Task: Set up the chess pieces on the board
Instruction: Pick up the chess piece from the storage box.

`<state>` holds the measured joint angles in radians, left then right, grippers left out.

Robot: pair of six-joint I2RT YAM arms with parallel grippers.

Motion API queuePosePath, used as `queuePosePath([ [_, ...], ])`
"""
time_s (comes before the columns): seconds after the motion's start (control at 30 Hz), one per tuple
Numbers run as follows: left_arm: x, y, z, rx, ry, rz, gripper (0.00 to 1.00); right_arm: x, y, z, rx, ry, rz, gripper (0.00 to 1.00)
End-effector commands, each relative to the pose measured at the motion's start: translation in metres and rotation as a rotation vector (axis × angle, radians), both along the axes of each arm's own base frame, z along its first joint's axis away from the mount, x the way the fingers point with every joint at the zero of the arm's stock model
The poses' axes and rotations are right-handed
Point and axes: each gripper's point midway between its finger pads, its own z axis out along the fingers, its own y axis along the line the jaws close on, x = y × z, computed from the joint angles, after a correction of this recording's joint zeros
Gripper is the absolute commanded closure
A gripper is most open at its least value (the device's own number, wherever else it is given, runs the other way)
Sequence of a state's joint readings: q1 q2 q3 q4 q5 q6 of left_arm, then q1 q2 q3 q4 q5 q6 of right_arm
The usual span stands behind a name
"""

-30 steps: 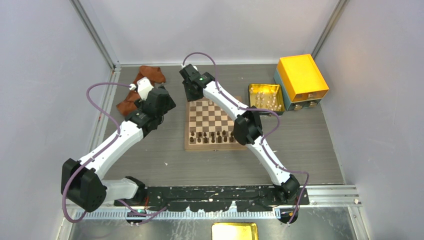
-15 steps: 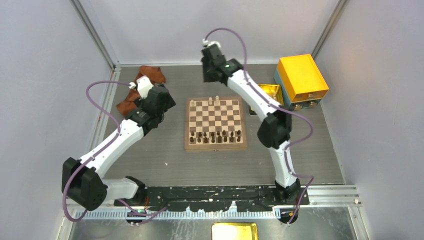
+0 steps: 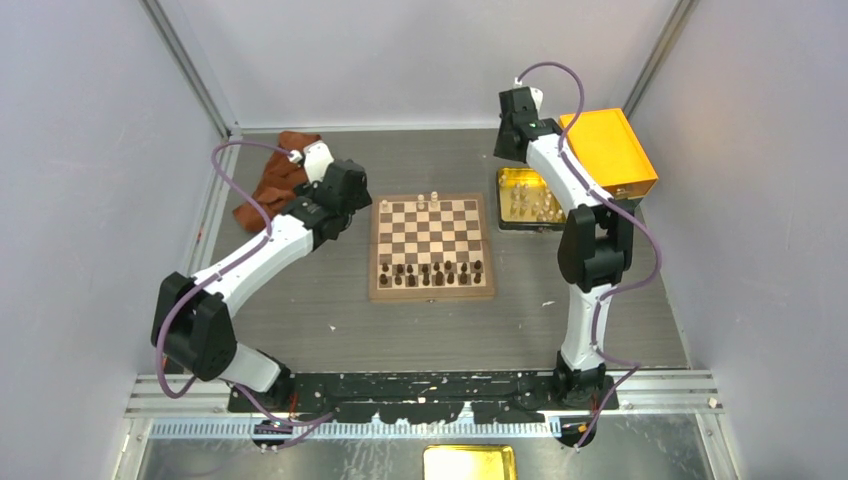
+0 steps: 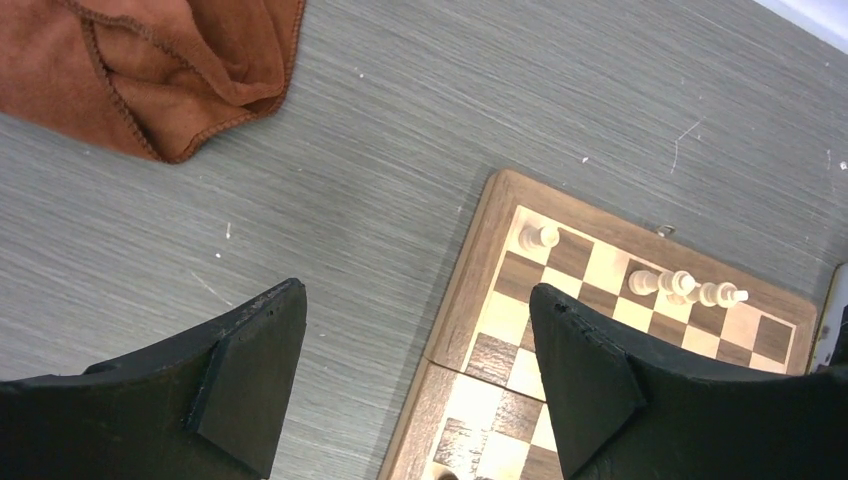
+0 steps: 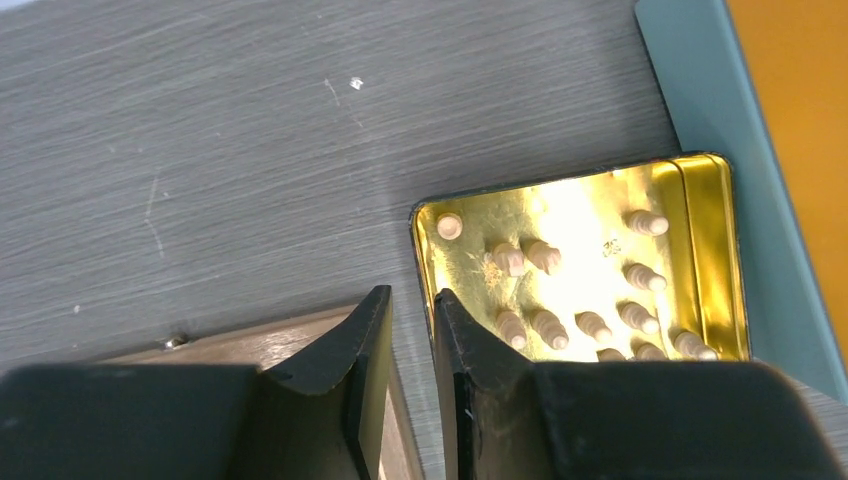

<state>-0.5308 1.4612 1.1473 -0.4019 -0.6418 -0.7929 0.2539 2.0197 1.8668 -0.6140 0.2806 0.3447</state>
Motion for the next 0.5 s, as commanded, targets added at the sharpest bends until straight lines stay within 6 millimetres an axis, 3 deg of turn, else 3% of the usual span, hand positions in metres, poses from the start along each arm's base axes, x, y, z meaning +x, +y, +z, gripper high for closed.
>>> queuePosePath([
  [0.0,0.015,-0.008,0.028,-0.009,-0.074,-0.001,0.17,0.015,0.001,-0.007,0.048,-0.019,-0.011,0.72],
  [0.17,0.019,-0.011,0.025,0.008,-0.06,-0.008,0.17,0.019,-0.009,-0.031,0.069,0.016,-0.031,0.72],
  [0.47,0.024,-0.014,0.023,0.021,-0.056,-0.014,0.18,0.023,-0.02,-0.051,0.086,0.054,-0.052,0.73],
])
